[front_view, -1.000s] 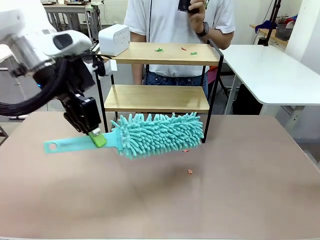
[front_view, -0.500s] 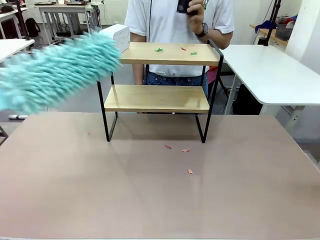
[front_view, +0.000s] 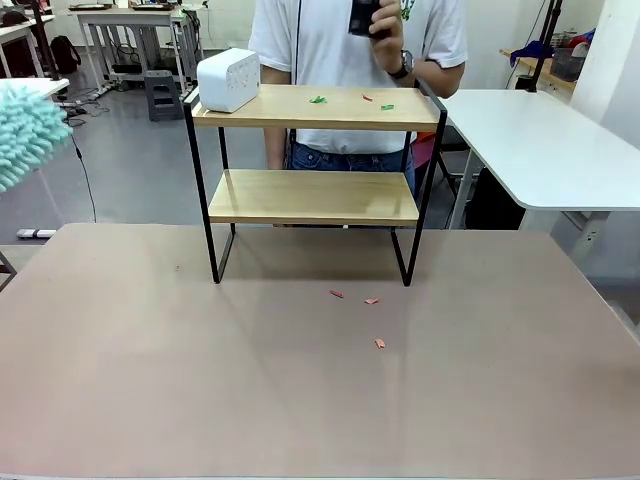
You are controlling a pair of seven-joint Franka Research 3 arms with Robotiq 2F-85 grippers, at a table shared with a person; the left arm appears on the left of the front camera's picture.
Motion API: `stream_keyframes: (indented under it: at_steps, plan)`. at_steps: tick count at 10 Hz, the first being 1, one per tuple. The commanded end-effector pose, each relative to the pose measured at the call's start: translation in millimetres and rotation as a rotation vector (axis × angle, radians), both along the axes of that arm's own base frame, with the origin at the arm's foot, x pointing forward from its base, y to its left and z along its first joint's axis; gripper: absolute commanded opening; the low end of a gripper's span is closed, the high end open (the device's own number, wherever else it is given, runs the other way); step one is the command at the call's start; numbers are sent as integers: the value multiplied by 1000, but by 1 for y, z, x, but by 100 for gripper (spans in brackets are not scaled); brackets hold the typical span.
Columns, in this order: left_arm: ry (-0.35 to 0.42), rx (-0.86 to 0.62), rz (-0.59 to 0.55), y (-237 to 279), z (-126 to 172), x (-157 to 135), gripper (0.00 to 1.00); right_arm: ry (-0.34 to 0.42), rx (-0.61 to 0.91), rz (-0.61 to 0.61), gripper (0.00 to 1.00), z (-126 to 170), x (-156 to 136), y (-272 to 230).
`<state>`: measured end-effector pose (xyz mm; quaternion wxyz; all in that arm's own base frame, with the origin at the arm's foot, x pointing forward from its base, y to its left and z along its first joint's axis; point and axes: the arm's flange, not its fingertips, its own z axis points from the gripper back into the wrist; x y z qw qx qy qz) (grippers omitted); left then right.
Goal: Clean the shelf.
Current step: Clean the specific tier of the Shelf with the Duster once objects are removed, then clean the remaining tier of the Shelf with the Duster once objects are removed.
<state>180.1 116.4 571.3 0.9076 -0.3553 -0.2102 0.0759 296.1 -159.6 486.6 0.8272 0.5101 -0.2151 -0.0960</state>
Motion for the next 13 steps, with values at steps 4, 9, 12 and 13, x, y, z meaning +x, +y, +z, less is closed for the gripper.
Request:
stream_keyframes:
  at_steps: [4, 9, 12, 13]
  plan:
    - [64, 13, 8, -4, -13, 26, 0, -36, 10, 6, 100, 0, 2, 2]
    - [64, 13, 8, -4, -13, 26, 0, -36, 10, 6, 100, 0, 2, 2]
    - [64, 13, 8, -4, -13, 26, 0, -36, 10, 6, 100, 0, 2, 2]
    - [64, 13, 8, -4, -13, 26, 0, -36, 10, 6, 100, 0, 2, 2]
